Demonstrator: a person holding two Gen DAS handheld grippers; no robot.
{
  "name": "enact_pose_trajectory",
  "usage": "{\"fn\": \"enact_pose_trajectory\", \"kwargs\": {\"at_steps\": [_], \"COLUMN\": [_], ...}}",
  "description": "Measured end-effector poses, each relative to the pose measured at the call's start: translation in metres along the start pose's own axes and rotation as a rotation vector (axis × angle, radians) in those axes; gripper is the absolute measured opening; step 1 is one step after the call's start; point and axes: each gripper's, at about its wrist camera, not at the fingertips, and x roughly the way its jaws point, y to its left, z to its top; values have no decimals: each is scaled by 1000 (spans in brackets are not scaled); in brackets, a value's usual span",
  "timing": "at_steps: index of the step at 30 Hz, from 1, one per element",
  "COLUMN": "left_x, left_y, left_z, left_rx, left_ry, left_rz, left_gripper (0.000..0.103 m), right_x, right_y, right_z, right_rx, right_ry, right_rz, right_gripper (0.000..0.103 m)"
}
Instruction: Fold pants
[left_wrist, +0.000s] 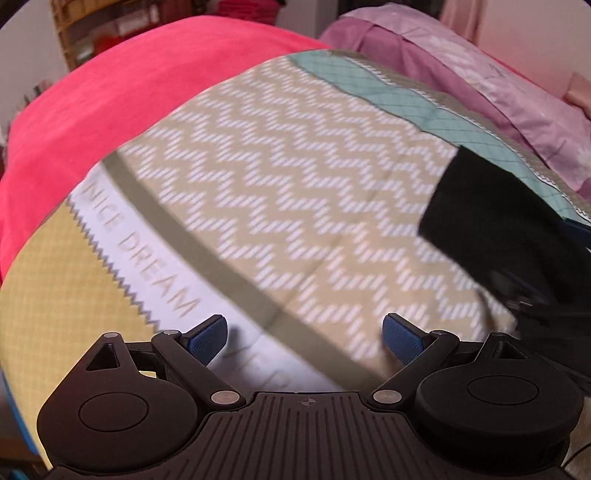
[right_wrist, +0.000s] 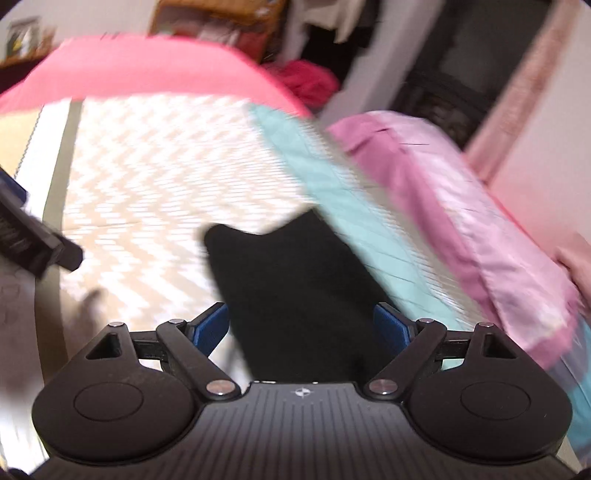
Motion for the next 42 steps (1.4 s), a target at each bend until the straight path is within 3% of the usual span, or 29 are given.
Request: {"fn": "enact_pose_trajectory", "kwargs": {"at_steps": [4,6,8,12,15,18,20,27,30,34,36,38,42], "left_x": [-4,-6,-7,-3,-3,-11,-14,-18,-22,-6,5,20,25], "left_y": [16,13,5,-36,-83,-139,-172,-229,-240,-242,-254,-266,-259], "left_z": [-15,-18,-19,-17,-15,-20,-25,-40,-48,-30,-25,-25,-28], "left_rx": [-35,-30,-11,67,123,218,271,282,271,148,172,221,234], "left_ry": [18,21,17,12,14,-10,-24,0,-29,-10,-28,4,41], "left_rz": [-9,-26,-55,-150,-265,-369,-385,-475,-425,-415,-367,-308,-381], "left_gripper": [103,103,103,103,103,103,103,103,103,103,103,103,103], "right_x": [43,55,51,18,-11,-34,-50,-99,-103,-123,-134,-147,-181], "right_y": [32,23,10,-55,-115,-171,-198,-227,-225,-223,-228,-234,-252], "right_z": [20,22,26,41,42,27,14,-21,-32,-45,-52,-60,-105], "right_rx": [-85,-36,27,309,559,791,895,996,993,973,988,980,1002], "right_ry": [52,53,60,44,18,-18,-37,-153,-163,-193,-213,-236,-257], "right_rz": [-28,-8,21,143,196,219,240,194,182,185,187,155,51], "right_gripper": [80,27,18,17,17,17,16,16,16,16,16,16,15]}}
